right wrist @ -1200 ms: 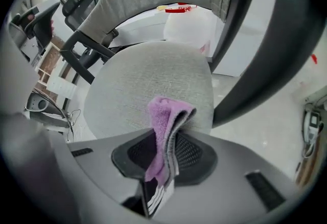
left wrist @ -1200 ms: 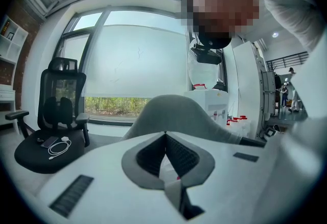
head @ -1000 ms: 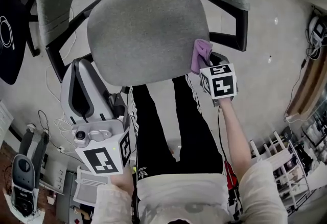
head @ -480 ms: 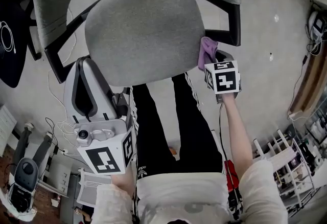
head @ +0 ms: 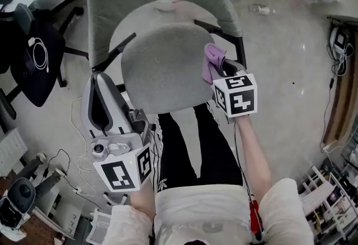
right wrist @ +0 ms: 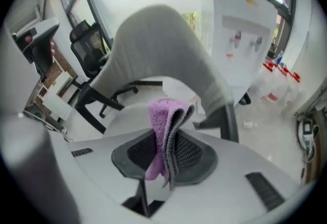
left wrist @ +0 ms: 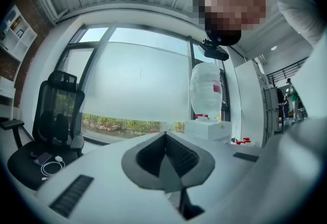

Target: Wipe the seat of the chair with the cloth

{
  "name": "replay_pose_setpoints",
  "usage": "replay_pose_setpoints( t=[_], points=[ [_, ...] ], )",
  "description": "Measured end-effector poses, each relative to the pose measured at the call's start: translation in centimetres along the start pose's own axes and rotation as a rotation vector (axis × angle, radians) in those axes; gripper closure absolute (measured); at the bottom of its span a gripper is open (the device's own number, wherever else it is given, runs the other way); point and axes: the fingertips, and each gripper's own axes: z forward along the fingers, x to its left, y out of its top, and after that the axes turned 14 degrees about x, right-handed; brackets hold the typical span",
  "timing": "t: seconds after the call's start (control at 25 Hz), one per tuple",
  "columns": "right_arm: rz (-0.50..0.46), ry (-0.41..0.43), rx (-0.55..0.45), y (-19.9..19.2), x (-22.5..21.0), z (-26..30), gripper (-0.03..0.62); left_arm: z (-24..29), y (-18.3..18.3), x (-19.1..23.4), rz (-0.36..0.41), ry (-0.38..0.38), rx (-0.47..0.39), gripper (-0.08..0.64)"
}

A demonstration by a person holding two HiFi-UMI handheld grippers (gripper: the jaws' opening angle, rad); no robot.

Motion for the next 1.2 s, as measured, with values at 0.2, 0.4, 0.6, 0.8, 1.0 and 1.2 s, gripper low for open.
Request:
replay_pose_setpoints(
  t=[0.2, 0.4, 0.6, 0.8, 1.0, 1.2],
  points=[
    [-0.06, -0.001, -0.353, 11.0, 4.2, -14.4, 0.5, -3.1, 8.3, 1.5, -0.011, 0.04, -0.081, 0.548],
    [-0.144, 0.029, -0.761, 17.9, 10.0, -31.3, 0.499, -5.7, 18.1, 3.1, -0.028, 0.05, -0.201, 0.548],
    [-0.244, -0.03, -1.0, 17.3, 14.6, -43.9, 0.5, -8.8, 24.8, 0.3, -0.023, -0.045, -0.264, 0.548],
    [-0.289, -0.025, -1.087, 15.0, 17.6, -49.0, 0.5, -11.4, 27.4, -4.6, 0.01, -0.18, -0.286, 0.548],
    [-0.285, -0.016, -1.129, 13.4, 18.2, -50.2, 0.499, -13.2, 29.2, -7.2, 0.059, -0.239, -0.31, 0.548],
    [-0.281, -0.046, -1.146, 12.5, 16.9, -50.9, 0.499, -13.1, 29.4, -9.5, 0.091, -0.276, -0.326, 0.548]
  ],
)
